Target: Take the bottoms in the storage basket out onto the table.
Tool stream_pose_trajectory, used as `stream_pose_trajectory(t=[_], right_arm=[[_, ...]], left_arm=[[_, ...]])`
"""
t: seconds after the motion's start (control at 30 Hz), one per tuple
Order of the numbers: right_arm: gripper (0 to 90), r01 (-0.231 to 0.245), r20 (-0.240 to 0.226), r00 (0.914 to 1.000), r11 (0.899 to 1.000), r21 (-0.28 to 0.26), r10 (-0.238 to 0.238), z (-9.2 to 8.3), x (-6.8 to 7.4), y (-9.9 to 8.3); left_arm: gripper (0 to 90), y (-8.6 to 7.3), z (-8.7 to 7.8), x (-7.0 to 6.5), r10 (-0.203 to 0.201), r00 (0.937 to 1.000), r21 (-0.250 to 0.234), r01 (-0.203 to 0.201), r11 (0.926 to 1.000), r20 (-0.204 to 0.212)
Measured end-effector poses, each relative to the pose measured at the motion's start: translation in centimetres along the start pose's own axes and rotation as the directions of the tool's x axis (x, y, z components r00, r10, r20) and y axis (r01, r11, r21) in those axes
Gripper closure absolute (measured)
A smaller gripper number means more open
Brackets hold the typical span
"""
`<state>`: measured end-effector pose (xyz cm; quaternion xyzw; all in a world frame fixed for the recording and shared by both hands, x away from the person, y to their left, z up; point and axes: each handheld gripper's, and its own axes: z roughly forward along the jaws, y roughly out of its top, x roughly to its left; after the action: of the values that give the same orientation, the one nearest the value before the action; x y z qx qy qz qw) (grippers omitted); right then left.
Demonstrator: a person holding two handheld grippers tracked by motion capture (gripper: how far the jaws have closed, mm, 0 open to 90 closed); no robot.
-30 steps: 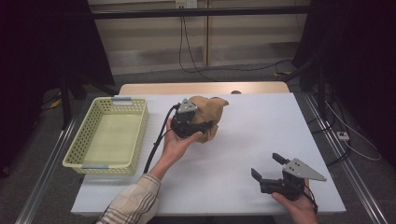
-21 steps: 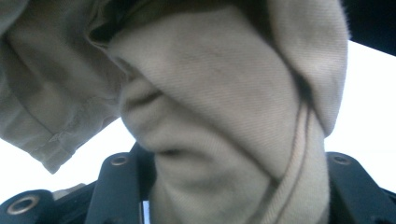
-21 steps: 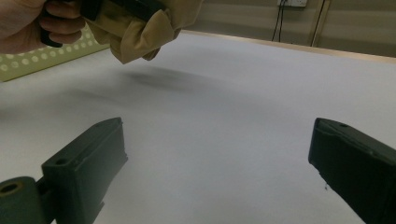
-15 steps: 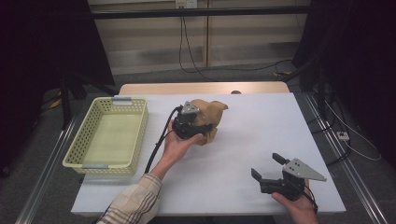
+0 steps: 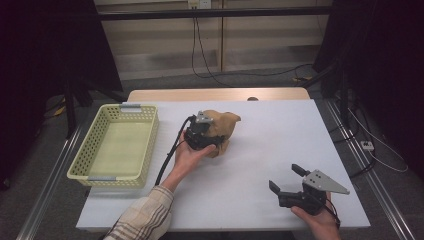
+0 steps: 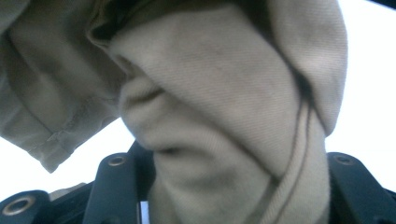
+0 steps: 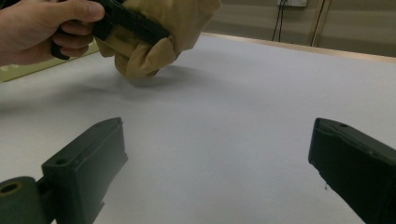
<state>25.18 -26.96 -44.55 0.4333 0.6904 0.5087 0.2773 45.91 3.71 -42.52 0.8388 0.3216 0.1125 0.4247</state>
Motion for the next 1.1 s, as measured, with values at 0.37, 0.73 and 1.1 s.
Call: stream_pose_trajectory(t=[0.37, 0.73, 1.1], right_arm=[[3.7, 0.003, 0.001, 1.0, 1.0, 0.0, -0.003, 0.0, 0.0, 0.0], [3.8, 0.0, 0.003, 1.0, 1.0, 0.001, 0.0, 0.0, -0.1, 0.0], [3.7, 0.0, 0.005, 1.0, 1.0, 0.002, 0.0, 0.0, 0.0, 0.0]], left_arm=[[44.2, -0.6, 1.3, 0.6, -0.012, 0.9998, 0.033, 0.012, 0.9994, -0.017], [41.3, -1.2, 3.0, 1.4, -0.049, 0.9971, 0.034, 0.051, 0.9981, -0.057], [36.8, -0.9, 4.4, 1.5, -0.008, 0.9978, 0.045, 0.011, 0.9989, -0.066]])
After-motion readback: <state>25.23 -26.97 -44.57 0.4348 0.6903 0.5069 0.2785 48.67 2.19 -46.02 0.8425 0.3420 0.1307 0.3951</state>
